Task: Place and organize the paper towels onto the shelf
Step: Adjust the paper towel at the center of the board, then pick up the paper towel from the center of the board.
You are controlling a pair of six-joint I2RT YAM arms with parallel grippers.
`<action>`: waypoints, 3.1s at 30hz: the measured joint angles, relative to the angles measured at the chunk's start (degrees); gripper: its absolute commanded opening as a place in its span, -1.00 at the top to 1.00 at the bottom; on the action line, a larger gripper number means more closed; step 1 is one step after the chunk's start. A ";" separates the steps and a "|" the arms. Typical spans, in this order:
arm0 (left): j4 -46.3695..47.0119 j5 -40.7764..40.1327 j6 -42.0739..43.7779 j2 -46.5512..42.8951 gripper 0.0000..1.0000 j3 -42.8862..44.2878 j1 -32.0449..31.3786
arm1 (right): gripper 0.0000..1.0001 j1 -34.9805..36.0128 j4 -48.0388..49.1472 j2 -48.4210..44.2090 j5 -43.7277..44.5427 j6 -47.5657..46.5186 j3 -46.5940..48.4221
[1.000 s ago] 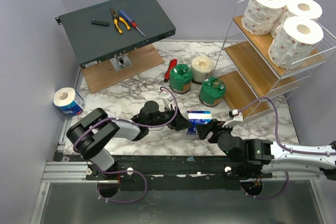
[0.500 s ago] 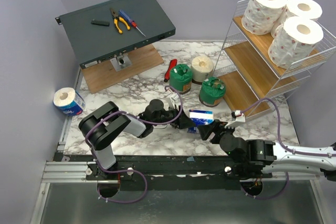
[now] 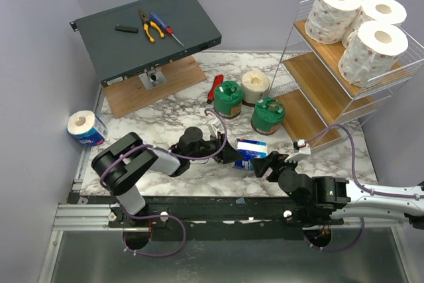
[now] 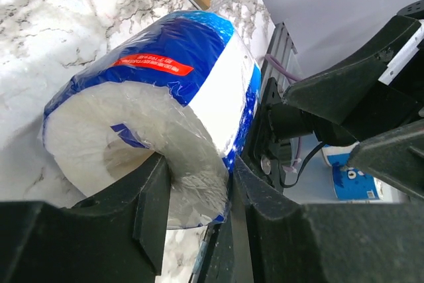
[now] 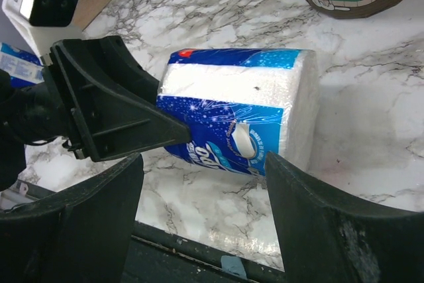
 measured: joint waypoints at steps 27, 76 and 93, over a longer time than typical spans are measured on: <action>-92.15 -46.93 27.67 -21.49 0.60 29.42 -15.21 | -0.51 0.00 -1.75 4.22 1.79 -0.63 -0.02; -91.45 -36.35 10.45 -34.67 -0.54 23.34 4.68 | -0.47 0.00 3.48 10.95 -2.51 -6.01 -1.90; -88.30 -29.42 12.20 -27.50 -0.37 22.75 3.50 | -0.45 0.00 7.48 15.50 -6.21 -8.24 -1.92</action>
